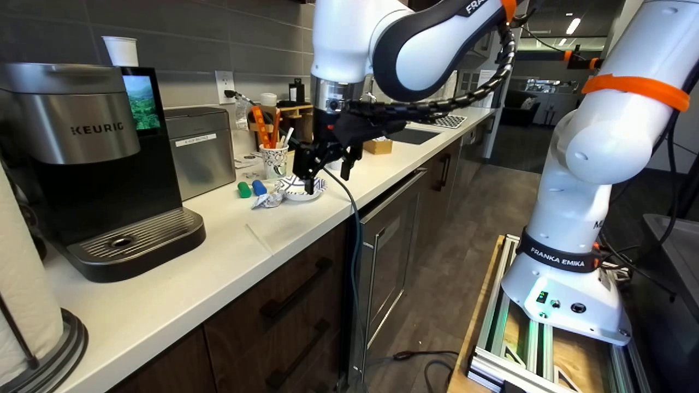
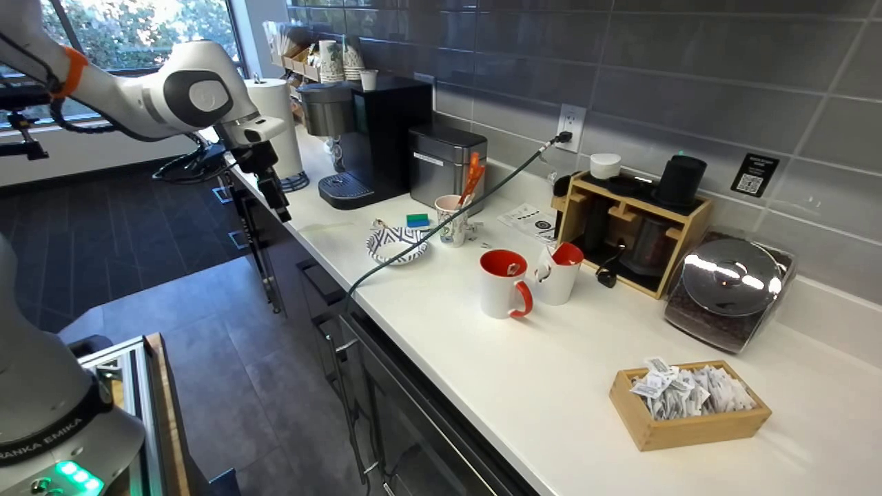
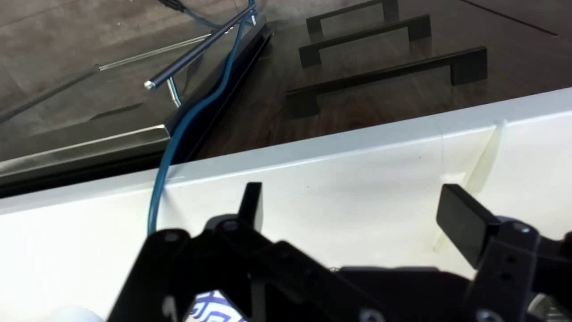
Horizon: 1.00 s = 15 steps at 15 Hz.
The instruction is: Pick up the plastic knife, and then place it in the cup
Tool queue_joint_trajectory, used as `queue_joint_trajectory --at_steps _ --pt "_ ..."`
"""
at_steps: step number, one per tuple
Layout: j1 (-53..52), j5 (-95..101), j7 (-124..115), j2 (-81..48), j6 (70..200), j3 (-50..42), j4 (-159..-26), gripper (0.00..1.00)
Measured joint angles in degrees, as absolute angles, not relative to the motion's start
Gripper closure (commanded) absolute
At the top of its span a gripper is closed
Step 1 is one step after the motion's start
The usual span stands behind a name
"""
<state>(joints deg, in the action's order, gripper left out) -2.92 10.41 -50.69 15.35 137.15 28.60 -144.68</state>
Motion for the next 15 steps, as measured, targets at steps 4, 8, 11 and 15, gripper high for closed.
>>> queue_joint_trajectory --at_steps 4,8,11,15 --pt "0.0 25.06 -60.22 1.81 133.29 33.66 -134.05 0.0" --pt "-8.42 31.24 -65.92 -10.28 129.59 26.31 -122.85 0.0" --pt "-14.09 30.09 -66.61 -16.28 131.33 20.46 -117.01 0.0" --pt "-16.36 27.38 -65.7 -19.42 134.77 17.0 -114.22 0.0"
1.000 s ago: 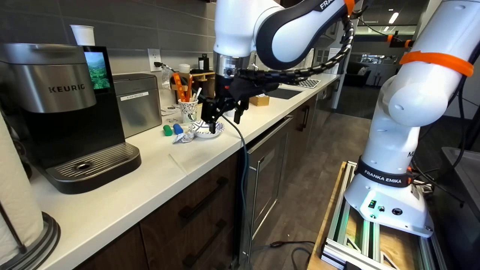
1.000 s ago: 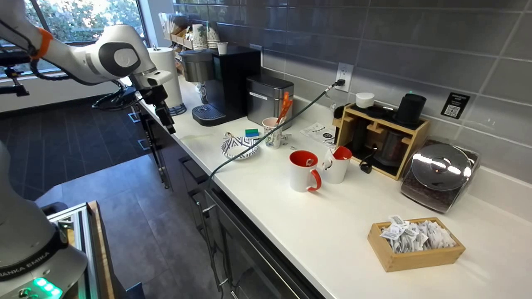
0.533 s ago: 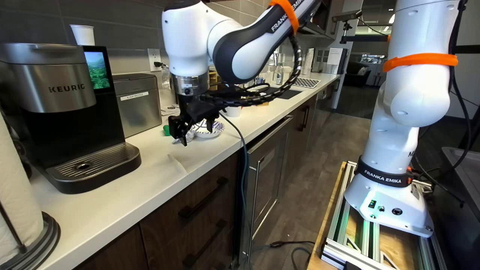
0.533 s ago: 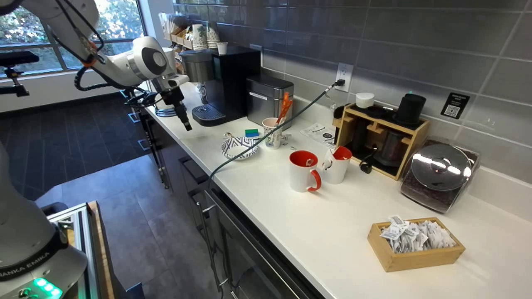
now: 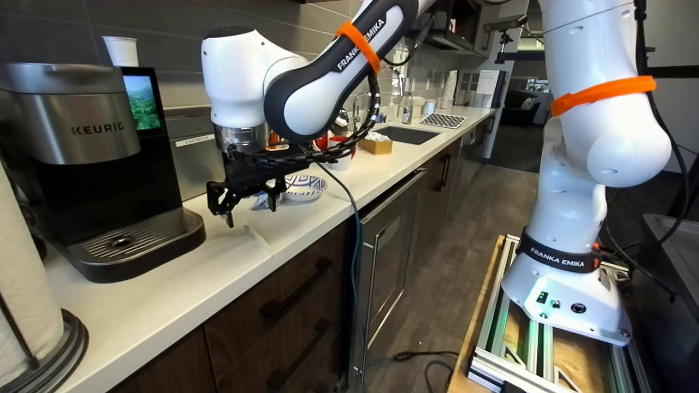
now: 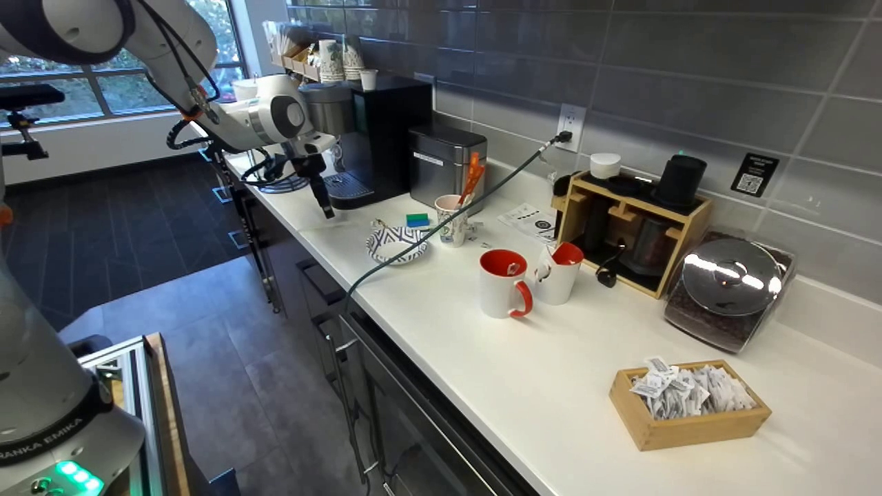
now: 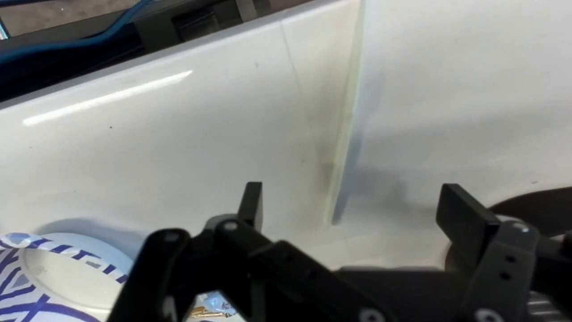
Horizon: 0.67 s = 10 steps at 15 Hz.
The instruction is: Pick up the plastic knife, and then place it in the cup
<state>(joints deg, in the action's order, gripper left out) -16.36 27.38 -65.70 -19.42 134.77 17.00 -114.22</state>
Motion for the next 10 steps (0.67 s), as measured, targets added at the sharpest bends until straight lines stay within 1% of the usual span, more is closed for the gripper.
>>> queue_joint_trajectory --at_steps 4,10 --pt "-19.02 27.36 -65.31 -19.28 135.02 13.11 -114.28 0.0" --pt "-19.32 25.88 -65.25 -19.32 139.53 10.13 -115.73 0.0"
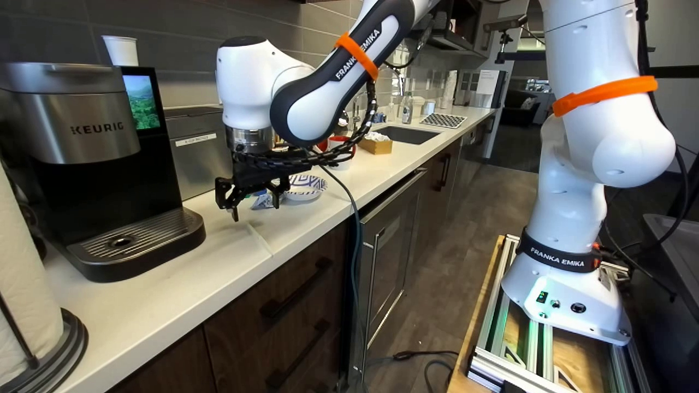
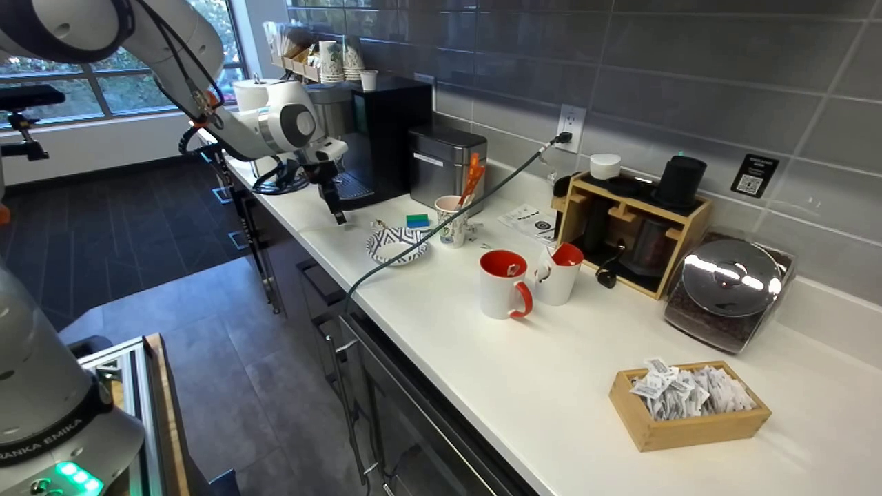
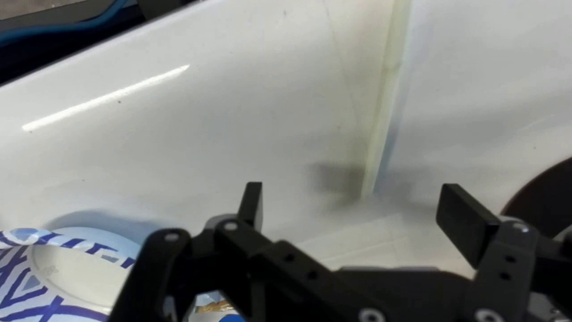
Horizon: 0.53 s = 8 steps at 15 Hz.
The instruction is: Pick up the plastic knife, and then place it in the cup
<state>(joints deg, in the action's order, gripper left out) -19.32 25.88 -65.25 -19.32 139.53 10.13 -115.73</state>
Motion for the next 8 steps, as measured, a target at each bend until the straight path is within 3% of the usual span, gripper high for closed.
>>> queue_joint_trajectory --at_steps 7,8 --pt "-20.84 24.57 -65.78 -19.35 140.86 9.23 -116.99 0.13" --pt "-21.1 24.57 -65.97 -19.41 141.79 9.05 -117.31 0.11"
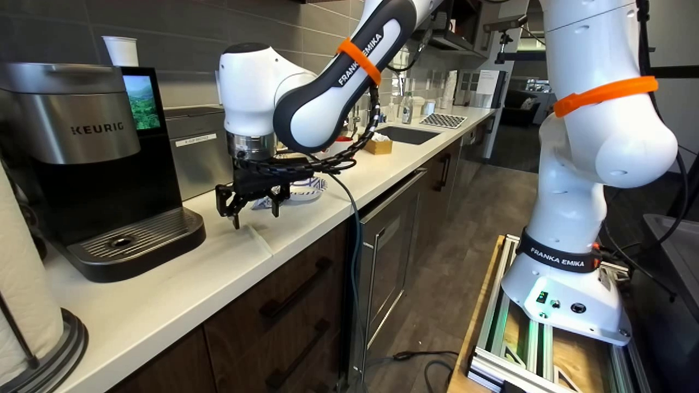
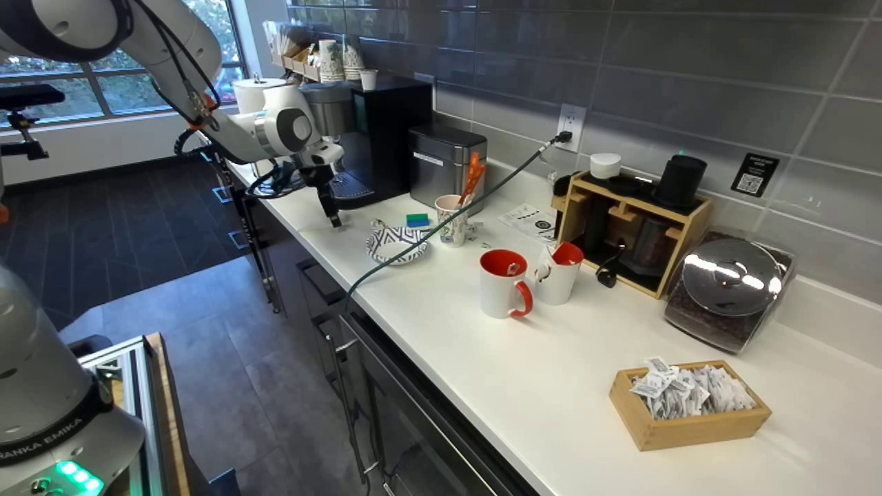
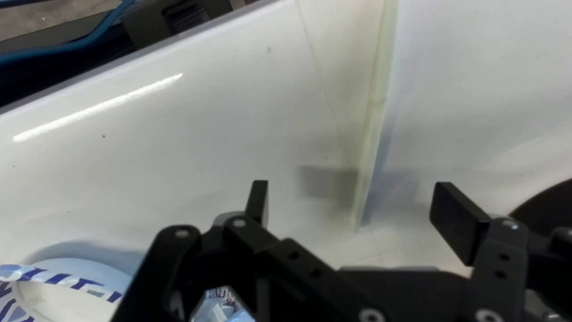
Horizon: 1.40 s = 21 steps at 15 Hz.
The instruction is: Pick up the plastic knife, and then place it in the cup
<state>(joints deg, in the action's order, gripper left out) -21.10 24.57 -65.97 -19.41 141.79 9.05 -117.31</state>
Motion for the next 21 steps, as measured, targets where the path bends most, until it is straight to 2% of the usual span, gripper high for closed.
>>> queue_joint_trajectory --at_steps 1,4,6,7,8,14,21 --pt "-21.33 24.57 -66.07 -19.54 142.82 8.84 -117.58 0.15" --pt "-21.67 24.57 -66.42 -20.2 146.49 7.99 -118.11 0.17" --pt "-21.76 24.57 -66.47 -20.61 148.99 7.11 -118.48 0.24" --pt "-21.81 24.57 -66.52 -20.82 149.96 6.65 -118.59 0.35" --pt "-21.85 24.57 -66.54 -20.99 150.7 6.22 -118.64 0.53" --pt "-22.78 24.5 -67.26 -21.19 151.66 4.63 -118.63 0.98" --pt "-25.46 23.54 -67.64 -20.4 151.83 4.87 -118.55 0.99"
